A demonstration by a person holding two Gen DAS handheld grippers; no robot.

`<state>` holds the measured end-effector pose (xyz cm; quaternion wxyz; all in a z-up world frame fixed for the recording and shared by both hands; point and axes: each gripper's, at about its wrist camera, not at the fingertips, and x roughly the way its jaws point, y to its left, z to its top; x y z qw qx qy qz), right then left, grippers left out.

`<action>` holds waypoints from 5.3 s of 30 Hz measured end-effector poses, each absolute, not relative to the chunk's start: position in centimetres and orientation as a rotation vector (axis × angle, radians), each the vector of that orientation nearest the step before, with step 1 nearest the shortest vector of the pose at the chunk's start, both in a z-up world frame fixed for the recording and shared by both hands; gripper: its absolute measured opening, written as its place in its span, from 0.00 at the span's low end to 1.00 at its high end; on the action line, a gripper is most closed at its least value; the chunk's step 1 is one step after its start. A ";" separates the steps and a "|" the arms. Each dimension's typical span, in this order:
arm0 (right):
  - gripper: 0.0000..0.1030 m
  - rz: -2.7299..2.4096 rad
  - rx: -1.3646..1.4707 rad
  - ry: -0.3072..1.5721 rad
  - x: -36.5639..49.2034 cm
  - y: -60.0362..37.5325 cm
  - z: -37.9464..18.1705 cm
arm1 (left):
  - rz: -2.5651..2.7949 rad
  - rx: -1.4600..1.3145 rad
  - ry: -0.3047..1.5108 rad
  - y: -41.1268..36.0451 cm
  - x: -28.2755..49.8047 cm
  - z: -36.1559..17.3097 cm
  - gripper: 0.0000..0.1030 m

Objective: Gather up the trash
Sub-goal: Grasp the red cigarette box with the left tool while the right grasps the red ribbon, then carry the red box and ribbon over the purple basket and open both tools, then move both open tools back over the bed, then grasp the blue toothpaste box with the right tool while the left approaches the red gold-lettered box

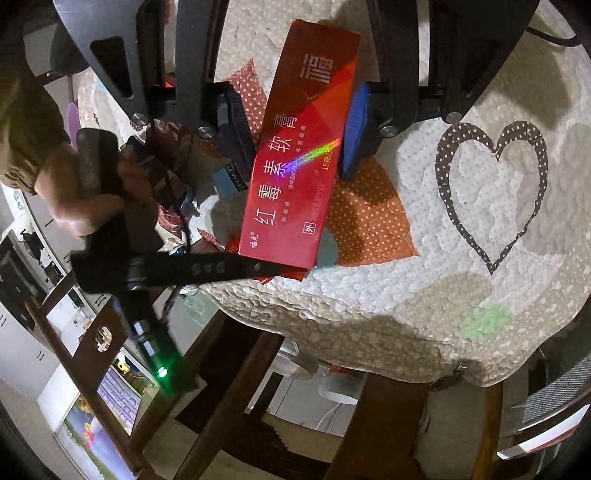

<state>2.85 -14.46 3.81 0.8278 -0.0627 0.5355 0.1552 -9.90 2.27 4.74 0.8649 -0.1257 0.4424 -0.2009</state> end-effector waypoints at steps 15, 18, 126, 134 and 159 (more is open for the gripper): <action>0.21 0.363 -0.123 1.071 -0.9 -14.7 6.1 | -0.373 -0.288 0.897 2.4 -11.0 6.8 0.41; 0.20 0.371 -0.080 1.042 -2.5 -15.8 7.4 | -0.373 -0.265 0.889 1.7 -11.5 7.6 0.41; 0.70 -0.318 0.483 0.755 -25.9 -56.0 5.7 | -0.608 0.207 0.904 -26.5 -18.8 12.1 0.70; 0.72 -0.248 0.386 0.799 -23.6 -51.7 5.0 | -0.306 0.047 0.944 -15.7 -14.0 10.5 0.71; 0.73 0.172 0.314 0.877 -18.5 -39.6 3.7 | -0.400 0.189 1.067 -15.1 -14.1 1.8 0.66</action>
